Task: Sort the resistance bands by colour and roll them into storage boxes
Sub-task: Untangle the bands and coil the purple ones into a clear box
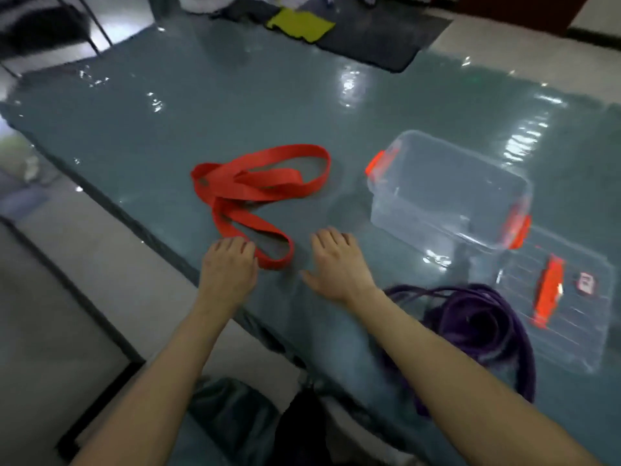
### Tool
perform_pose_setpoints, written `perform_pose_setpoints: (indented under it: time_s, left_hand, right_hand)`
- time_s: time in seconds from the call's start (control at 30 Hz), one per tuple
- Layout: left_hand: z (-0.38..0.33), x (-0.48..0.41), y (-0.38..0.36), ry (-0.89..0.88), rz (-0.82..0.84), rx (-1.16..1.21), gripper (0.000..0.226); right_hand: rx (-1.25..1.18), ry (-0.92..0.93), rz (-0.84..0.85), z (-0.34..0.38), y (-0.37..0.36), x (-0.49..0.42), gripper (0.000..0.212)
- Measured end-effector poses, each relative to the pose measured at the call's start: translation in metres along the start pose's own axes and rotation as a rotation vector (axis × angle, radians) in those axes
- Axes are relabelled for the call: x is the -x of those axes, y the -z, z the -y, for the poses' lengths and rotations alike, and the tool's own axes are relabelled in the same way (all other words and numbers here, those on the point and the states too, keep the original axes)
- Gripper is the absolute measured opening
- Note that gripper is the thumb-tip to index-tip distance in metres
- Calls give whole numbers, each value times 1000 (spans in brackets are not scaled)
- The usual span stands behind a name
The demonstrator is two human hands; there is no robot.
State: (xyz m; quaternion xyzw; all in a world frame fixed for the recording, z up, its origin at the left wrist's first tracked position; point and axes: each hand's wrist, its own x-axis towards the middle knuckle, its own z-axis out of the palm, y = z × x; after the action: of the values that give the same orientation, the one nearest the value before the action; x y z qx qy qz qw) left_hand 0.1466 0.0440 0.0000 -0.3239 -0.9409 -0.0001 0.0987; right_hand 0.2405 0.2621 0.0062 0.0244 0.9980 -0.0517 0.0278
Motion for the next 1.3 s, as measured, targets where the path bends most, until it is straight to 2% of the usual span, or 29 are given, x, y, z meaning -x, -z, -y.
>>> perform_pose_setpoints:
  time_s: [0.13, 0.2, 0.23, 0.37, 0.5, 0.57, 0.63, 0.77, 0.83, 0.93, 1.03, 1.1, 1.17, 1.23, 1.3]
  left_hand:
    - [71, -3, -13, 68, 82, -31, 5]
    - [97, -4, -18, 87, 139, -48, 8]
    - [108, -5, -21, 91, 168, -59, 9]
    - [133, -10, -29, 83, 241, -74, 12]
    - [128, -32, -38, 10, 264, -5, 15]
    - [117, -48, -43, -32, 241, 54, 19]
    - [104, -65, -46, -77, 228, 90, 36]
    - [77, -91, -52, -233, 277, 77, 99]
    - [58, -107, -52, -282, 276, 57, 114]
    - [23, -132, -46, -363, 218, 73, 103]
    - [-4, -154, -40, -431, 114, 312, 92]
    - [-15, -168, -38, -443, 105, 460, 90]
    - [-20, -181, -40, -435, 177, 458, 91]
    - [-23, -189, -42, -413, 327, 379, 90]
    - [-25, -191, -43, -450, 402, 303, 67]
  right_hand:
    - [-38, 3, 120, 51, -24, -89, 128]
    - [-59, -35, 199, 74, -39, -126, 137]
    - [-49, -55, 228, 84, -47, -139, 131]
    - [76, -76, 214, 102, -73, -154, 75]
    - [5, -206, 211, 84, -70, -145, 60]
    - [-4, -229, 229, 72, -62, -143, 46]
    - [-30, -231, 245, 58, -46, -135, 37]
    - [-257, -267, 219, 21, -4, -95, 35]
    - [-328, -319, 157, 3, 20, -70, 23]
    - [-311, -373, 90, -21, 60, -42, 20]
    - [-294, -403, -91, -44, 102, -20, 32]
    - [-304, -403, -205, -56, 121, -5, 32]
    - [-338, -389, -304, -65, 128, 10, 33]
    - [-382, -394, -372, -72, 132, 20, 36]
    - [-427, -397, -436, -76, 133, 28, 36]
